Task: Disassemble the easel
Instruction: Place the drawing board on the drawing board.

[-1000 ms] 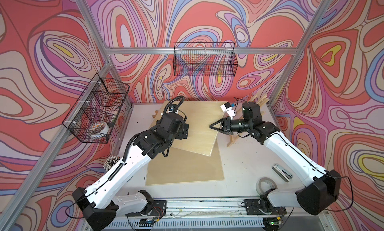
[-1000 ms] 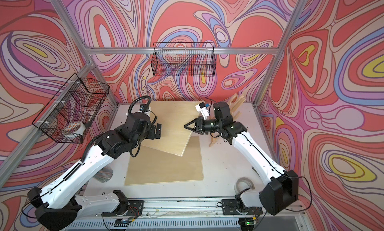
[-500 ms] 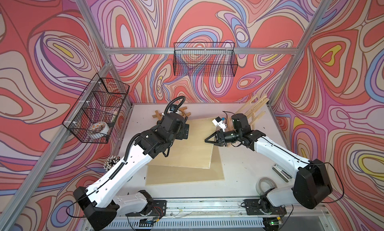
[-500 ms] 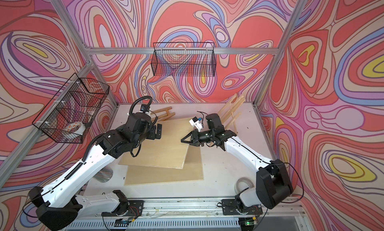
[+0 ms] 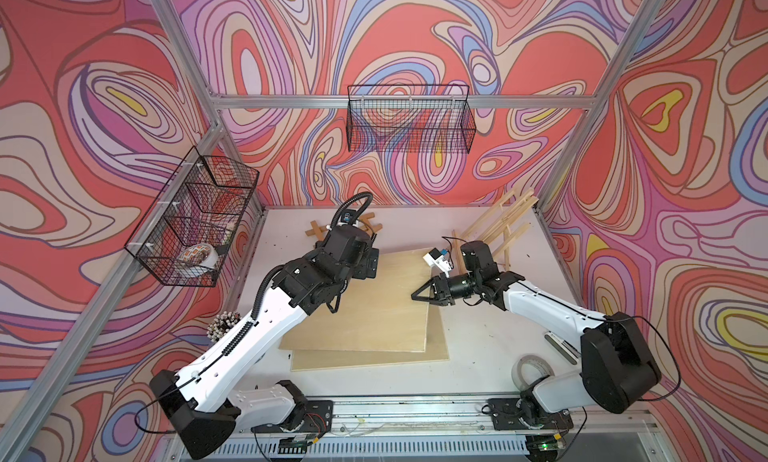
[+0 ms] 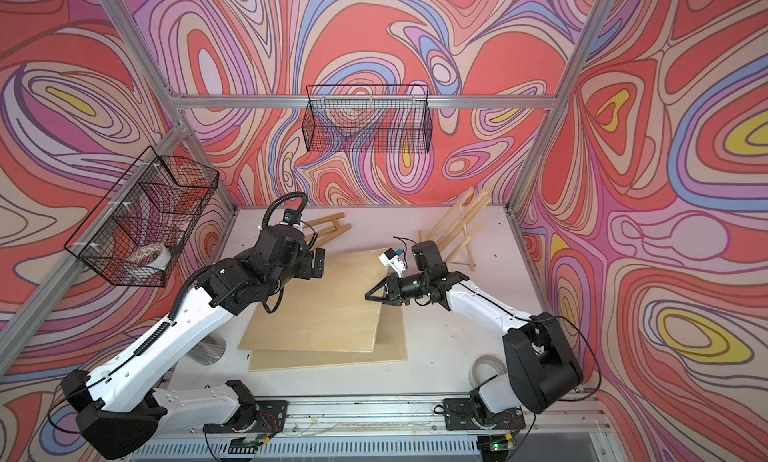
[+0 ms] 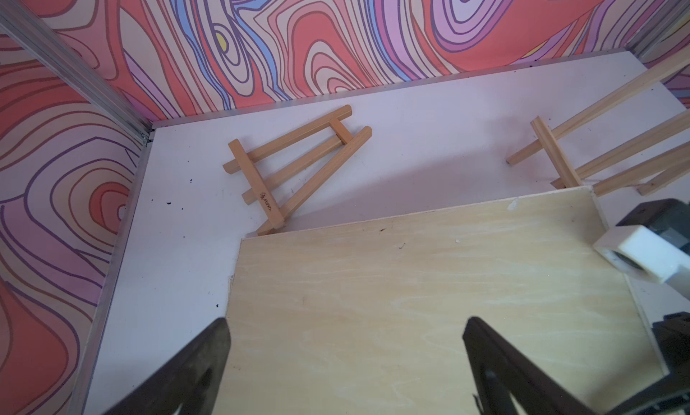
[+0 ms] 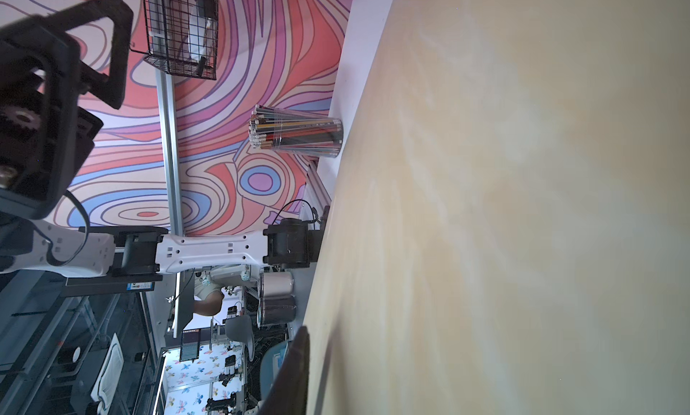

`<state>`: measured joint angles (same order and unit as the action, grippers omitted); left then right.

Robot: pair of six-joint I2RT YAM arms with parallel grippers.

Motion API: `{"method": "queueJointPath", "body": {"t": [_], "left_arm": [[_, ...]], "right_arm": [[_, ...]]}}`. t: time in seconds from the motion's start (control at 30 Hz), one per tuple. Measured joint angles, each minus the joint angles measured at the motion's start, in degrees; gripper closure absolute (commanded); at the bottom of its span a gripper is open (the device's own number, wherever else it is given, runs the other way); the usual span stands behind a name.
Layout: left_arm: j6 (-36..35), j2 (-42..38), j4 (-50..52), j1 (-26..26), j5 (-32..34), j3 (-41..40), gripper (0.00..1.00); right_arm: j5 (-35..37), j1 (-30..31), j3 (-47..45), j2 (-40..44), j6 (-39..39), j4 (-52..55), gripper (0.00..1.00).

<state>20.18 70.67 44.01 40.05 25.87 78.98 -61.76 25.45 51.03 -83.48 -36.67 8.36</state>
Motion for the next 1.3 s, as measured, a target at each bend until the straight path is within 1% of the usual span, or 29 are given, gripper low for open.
{"method": "queueJointPath", "body": {"t": [0.2, 0.4, 0.63, 0.83, 1.03, 1.2, 1.3], "left_arm": [[0.00, 0.48, 0.07, -0.02, -0.57, 0.00, 0.00], [0.39, 0.68, 0.15, -0.04, -1.46, 0.00, 0.00], [1.70, 1.60, 0.13, -0.04, -3.85, 0.00, 0.00], [2.49, 1.77, 0.13, -0.04, -4.70, -0.02, 0.00], [2.60, 1.77, 0.13, -0.04, -4.94, -0.02, 0.00], [2.60, 1.77, 0.11, -0.04, -4.94, -0.02, 0.00], [2.60, 1.77, 0.11, -0.04, -4.98, -0.02, 0.00]], "right_arm": [[-1.92, -1.92, -0.04, -0.39, 3.34, 2.45, 1.00], [-4.13, -3.80, 2.03, -4.26, 8.04, 5.51, 1.00], [-4.04, -4.22, 3.50, -7.82, 12.37, 7.02, 1.00], [-3.30, -4.33, 5.25, -10.32, 14.45, 8.74, 0.98], [-1.90, -4.28, 7.06, -13.84, 16.06, 9.01, 0.92], [-1.55, -4.28, 7.04, -14.05, 16.09, 8.83, 0.87], [-1.40, -4.26, 6.88, -14.05, 16.09, 8.76, 0.82]]}}
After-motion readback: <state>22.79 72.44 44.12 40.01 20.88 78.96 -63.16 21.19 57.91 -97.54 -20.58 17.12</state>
